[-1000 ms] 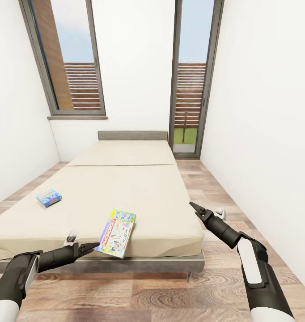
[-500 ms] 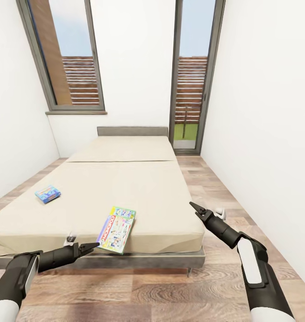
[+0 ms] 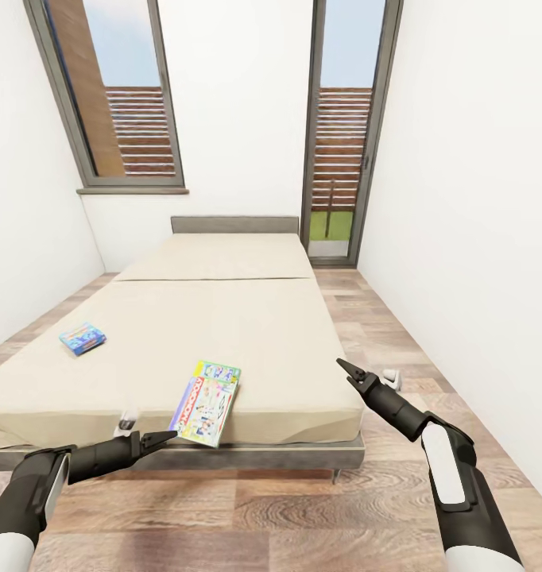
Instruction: Put all the toys in the child's room - the three board games (two on the bed and one on the table), the two jigsaw puzzles on the table, and the tennis ball on the table - inside the toy box on the table in the child's room.
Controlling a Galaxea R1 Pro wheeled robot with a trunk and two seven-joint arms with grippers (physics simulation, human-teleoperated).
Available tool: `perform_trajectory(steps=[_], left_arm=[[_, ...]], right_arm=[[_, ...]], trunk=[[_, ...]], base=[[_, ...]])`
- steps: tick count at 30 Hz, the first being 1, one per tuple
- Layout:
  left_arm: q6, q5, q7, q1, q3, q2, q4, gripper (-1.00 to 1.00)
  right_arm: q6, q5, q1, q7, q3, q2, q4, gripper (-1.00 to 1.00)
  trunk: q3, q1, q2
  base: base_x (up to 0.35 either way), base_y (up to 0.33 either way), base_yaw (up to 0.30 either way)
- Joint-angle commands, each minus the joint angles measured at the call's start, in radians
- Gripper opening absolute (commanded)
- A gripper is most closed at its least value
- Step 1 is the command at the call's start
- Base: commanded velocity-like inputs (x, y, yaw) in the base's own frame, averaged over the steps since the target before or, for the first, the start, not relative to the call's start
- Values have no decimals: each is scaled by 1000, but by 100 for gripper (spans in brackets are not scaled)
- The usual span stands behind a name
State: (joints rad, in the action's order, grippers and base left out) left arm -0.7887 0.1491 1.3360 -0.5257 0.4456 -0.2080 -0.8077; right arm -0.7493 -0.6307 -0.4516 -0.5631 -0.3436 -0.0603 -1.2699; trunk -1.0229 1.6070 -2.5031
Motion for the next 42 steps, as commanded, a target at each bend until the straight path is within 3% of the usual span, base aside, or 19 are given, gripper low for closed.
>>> perform_trajectory(steps=[1,8,42], left_arm=[[-10,10,9,-1,4,1,-1,100],[-11,10,9,-2,4,1,-1,100],[-8,11,8,-1,-2,2,-1,100]], right_arm=[[-7,-1,-1,-2,-3,-1,0,100],[-6,-1,-1,-2,-3,-1,0,100],[-7,-1,-1,-3,-3,-1,0,100]], trunk=[[-1,0,0],[-20,2,-2],[-20,2,-2]], base=[[0,0,0],[0,0,0],[28,-26,0]])
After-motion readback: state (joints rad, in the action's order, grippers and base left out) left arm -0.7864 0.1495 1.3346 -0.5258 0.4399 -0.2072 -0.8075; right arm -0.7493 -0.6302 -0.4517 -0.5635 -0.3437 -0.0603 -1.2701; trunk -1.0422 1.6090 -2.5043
